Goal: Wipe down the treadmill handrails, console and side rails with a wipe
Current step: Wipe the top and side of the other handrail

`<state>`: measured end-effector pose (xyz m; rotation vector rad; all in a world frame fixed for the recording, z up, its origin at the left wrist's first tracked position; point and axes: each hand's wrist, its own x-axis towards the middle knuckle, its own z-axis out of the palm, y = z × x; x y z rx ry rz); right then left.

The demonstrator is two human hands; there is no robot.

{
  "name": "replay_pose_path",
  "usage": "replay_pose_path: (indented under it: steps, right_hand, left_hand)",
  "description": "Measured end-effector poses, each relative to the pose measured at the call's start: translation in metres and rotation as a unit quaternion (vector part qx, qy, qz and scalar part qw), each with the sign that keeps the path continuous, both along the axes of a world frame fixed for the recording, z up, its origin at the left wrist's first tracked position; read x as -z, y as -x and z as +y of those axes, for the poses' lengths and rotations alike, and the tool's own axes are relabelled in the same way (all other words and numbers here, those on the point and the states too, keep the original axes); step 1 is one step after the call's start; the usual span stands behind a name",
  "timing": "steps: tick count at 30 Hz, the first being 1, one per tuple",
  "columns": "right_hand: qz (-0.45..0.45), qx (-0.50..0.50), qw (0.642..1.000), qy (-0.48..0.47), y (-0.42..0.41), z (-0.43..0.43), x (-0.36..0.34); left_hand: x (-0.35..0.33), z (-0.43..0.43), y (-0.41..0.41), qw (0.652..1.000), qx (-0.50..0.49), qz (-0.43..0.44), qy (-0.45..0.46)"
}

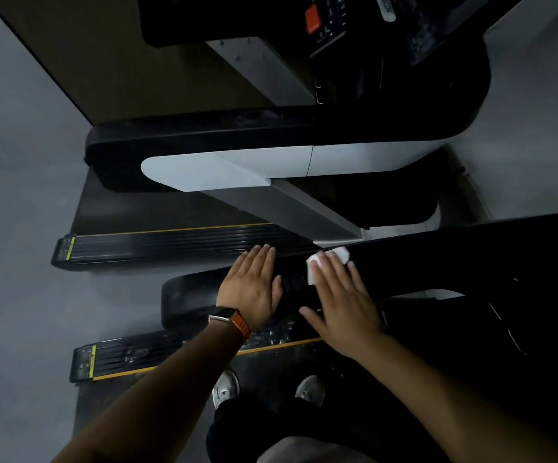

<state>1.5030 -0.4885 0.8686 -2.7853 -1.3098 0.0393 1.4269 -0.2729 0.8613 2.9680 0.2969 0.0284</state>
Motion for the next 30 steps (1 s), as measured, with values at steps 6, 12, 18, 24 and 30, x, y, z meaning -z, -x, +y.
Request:
replay_pose_path:
  steps: [6,12,18,24,30]
  right_hand:
    - [0.006,0.035,0.999,0.024,-0.032,0.01,-0.008]
    - [-0.043,-0.09,0.994,0.036,-0.001,-0.018,0.005]
    - [-0.067,0.001,0.997,0.044,0.004,-0.039,0.01]
    - [-0.095,-0.09,0.989,0.067,-0.001,-0.031,0.011]
    - [-0.061,0.006,0.997,0.04,-0.018,-0.061,0.007]
  left_hand:
    - [0.002,0.0,0.001,1.0,-0.003,-0.005,-0.003]
    - [0.002,0.0,0.0,1.0,-0.004,-0.014,-0.005]
    - [0.002,-0.001,0.001,1.0,-0.007,-0.015,-0.007]
    - [0.001,-0.001,0.001,1.0,-0.005,-0.017,-0.009]
    - [0.002,-0.002,0.0,1.0,-0.012,-0.016,-0.008]
